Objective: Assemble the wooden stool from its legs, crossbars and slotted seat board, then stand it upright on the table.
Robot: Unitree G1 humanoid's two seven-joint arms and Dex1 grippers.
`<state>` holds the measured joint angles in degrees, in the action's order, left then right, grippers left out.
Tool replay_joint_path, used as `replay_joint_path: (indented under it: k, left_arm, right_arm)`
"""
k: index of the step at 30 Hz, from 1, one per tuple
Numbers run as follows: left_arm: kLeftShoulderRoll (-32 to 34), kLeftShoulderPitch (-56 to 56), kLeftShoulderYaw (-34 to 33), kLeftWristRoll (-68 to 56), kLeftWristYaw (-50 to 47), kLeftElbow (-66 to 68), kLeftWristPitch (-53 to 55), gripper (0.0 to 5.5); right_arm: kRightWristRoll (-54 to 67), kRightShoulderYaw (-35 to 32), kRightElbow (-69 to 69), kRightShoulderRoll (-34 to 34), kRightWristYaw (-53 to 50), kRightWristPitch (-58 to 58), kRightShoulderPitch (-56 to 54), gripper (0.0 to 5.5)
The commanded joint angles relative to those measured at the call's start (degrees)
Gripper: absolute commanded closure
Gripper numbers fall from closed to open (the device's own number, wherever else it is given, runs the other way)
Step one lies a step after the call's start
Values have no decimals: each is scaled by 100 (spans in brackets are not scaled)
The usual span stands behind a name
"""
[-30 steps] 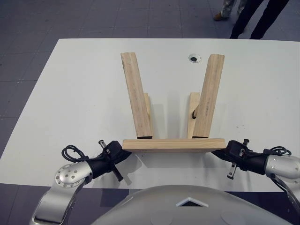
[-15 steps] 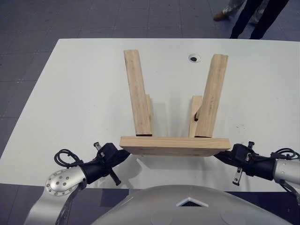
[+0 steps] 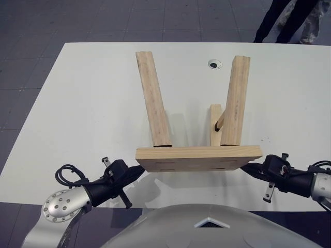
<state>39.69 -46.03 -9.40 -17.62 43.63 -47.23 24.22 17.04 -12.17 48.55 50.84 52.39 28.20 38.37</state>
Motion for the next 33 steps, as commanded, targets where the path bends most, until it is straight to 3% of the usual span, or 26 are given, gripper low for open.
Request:
replay_joint_path:
  k: [1,14,33]
  left_arm:
    - [47,-33,-3,-243,212,-343,-179,540]
    - [50,-377,34,-217,257,-621,-282,540]
    - [151,-694,-855,-1126,496,-1264,-364,540]
  right_arm:
    - [158,-50,312,48,188,-205,25,537]
    - [774,-830,848,-66,455,-49,335,537]
    - [1058,-1184,887,-37,803,-108,424,537]
